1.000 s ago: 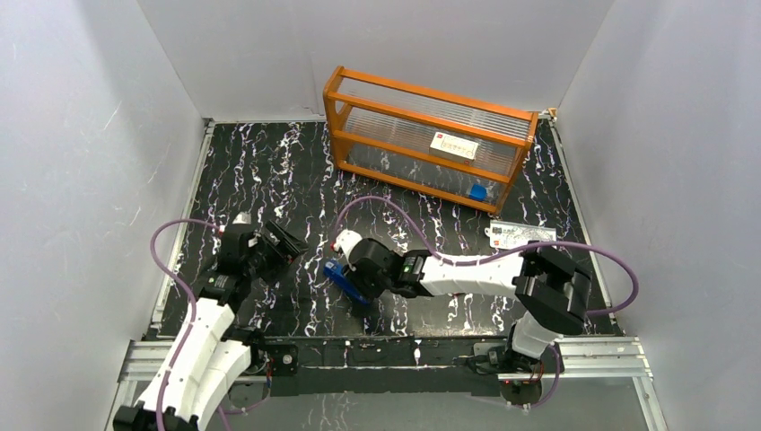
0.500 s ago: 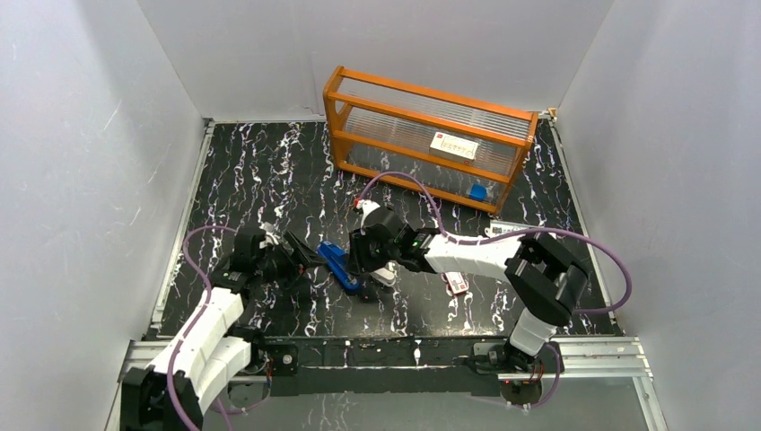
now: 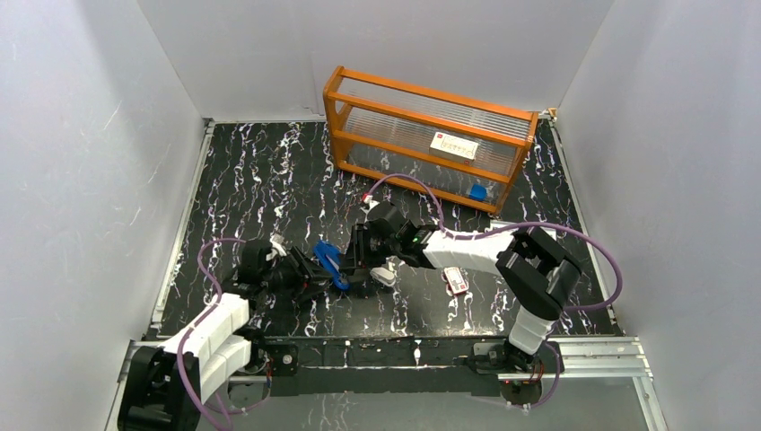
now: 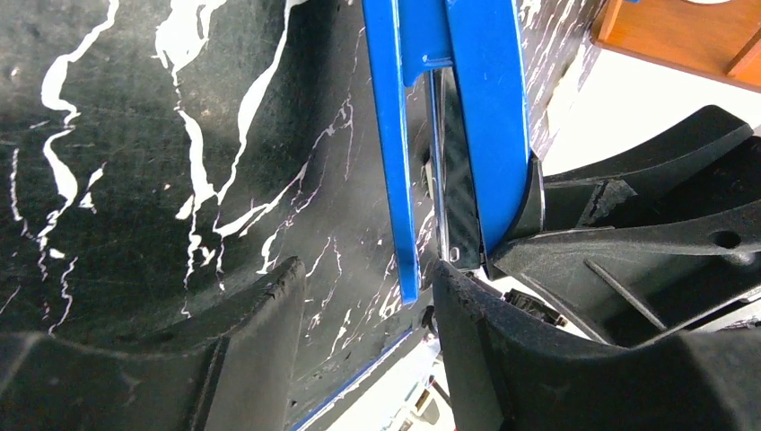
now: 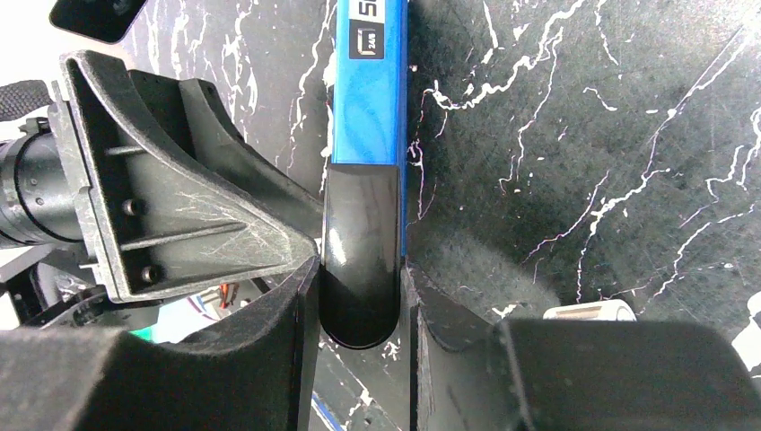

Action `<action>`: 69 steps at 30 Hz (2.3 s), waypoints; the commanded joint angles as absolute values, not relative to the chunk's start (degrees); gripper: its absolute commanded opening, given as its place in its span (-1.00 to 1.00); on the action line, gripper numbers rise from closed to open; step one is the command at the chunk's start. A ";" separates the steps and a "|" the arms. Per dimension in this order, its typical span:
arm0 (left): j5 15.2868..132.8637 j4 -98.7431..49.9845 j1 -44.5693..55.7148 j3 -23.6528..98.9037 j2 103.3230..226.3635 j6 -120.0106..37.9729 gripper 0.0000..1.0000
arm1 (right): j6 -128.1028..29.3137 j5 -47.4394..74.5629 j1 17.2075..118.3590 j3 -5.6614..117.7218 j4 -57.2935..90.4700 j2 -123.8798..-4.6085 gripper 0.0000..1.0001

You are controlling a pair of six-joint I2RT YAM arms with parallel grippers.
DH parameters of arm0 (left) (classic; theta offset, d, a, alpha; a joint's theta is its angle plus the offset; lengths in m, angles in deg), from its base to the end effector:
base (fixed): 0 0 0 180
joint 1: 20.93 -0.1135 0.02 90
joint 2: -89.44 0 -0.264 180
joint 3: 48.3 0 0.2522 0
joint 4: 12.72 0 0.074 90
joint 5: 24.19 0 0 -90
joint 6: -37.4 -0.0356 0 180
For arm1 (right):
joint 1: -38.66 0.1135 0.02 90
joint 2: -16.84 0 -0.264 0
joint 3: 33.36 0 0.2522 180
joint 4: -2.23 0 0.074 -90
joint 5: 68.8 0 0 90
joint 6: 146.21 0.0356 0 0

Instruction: Load the staples into the stapler

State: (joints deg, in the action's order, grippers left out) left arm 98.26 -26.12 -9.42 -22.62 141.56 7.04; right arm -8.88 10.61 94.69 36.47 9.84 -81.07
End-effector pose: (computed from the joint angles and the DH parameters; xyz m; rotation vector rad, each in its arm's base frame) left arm 0.1565 -0.0514 0.1429 -0.6950 2.3754 -1.2481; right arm 0.1998 0.3083 0.1927 -0.3024 2.4379 1.1285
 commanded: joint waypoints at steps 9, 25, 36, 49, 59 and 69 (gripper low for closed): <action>100.87 -12.13 -8.02 -23.78 150.17 8.72 -0.20 | -3.65 5.77 94.30 37.17 1.81 -81.27 -0.62; 97.22 -19.45 -7.83 -22.49 148.38 4.52 -1.00 | -9.27 5.93 91.66 38.75 7.60 -77.90 -0.61; 98.17 -22.27 -7.88 -22.14 146.42 2.70 -1.00 | -21.79 2.16 86.41 45.41 18.11 -79.34 -0.55; 100.98 -22.79 -4.92 -20.22 143.70 -0.98 -1.00 | -40.46 3.63 83.44 61.11 36.42 -86.54 -0.40; 91.99 -22.79 5.88 -22.13 138.63 -3.03 -1.00 | -46.49 0.66 81.20 67.27 44.09 -85.97 -0.40; 89.54 -20.98 10.17 -22.64 135.64 -7.42 -1.00 | -51.29 -0.32 79.10 71.52 51.29 -82.69 -0.43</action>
